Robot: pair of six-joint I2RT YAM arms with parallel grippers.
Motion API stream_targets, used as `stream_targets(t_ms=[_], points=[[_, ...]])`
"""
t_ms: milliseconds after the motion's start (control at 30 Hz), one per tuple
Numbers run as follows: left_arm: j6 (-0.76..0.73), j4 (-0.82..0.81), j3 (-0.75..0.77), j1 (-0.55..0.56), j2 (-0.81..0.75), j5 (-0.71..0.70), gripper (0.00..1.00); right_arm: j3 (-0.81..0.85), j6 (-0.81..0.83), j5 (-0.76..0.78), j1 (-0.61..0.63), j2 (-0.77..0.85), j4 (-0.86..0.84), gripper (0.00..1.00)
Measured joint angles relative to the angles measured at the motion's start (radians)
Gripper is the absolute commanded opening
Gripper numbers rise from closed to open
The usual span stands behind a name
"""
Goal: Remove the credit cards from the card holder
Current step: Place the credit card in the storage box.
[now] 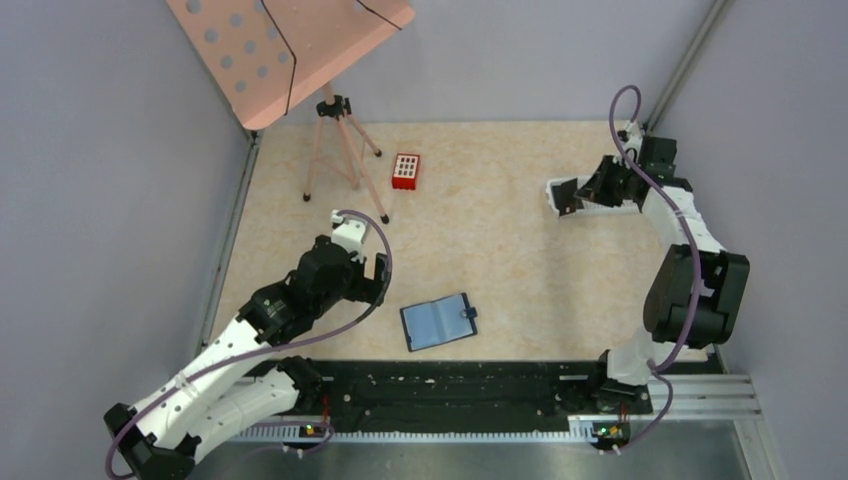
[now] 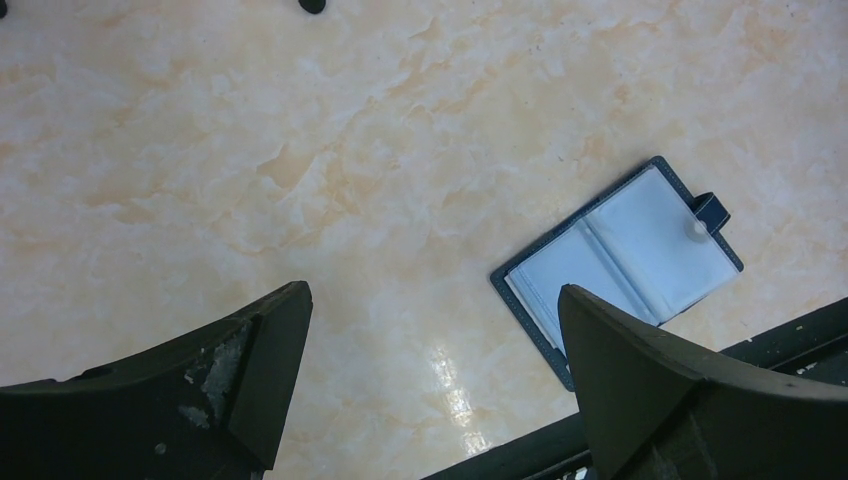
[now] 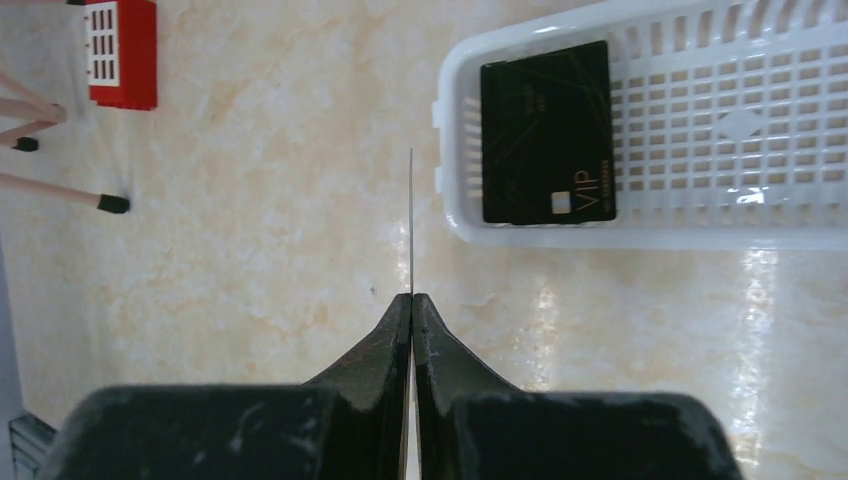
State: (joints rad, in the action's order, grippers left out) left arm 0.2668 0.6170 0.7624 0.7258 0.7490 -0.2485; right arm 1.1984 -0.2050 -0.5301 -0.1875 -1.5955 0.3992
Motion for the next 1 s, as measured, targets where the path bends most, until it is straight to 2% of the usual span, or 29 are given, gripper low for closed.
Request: stream_targets(t_ms=[433, 633, 1000], points=[[-0.023, 0.002, 0.000, 0.000, -0.034, -0.015, 0.99, 0.364, 0.137, -0.042, -0.091, -0.341, 0.123, 0.00], [-0.031, 0.001, 0.000, 0.000, -0.026, -0.024, 0.98, 0.420, 0.183, -0.097, -0.091, -0.442, 0.186, 0.00], [-0.034, -0.002, 0.000, 0.000, -0.021, -0.018, 0.98, 0.506, 0.242, -0.167, -0.091, -0.520, 0.256, 0.00]])
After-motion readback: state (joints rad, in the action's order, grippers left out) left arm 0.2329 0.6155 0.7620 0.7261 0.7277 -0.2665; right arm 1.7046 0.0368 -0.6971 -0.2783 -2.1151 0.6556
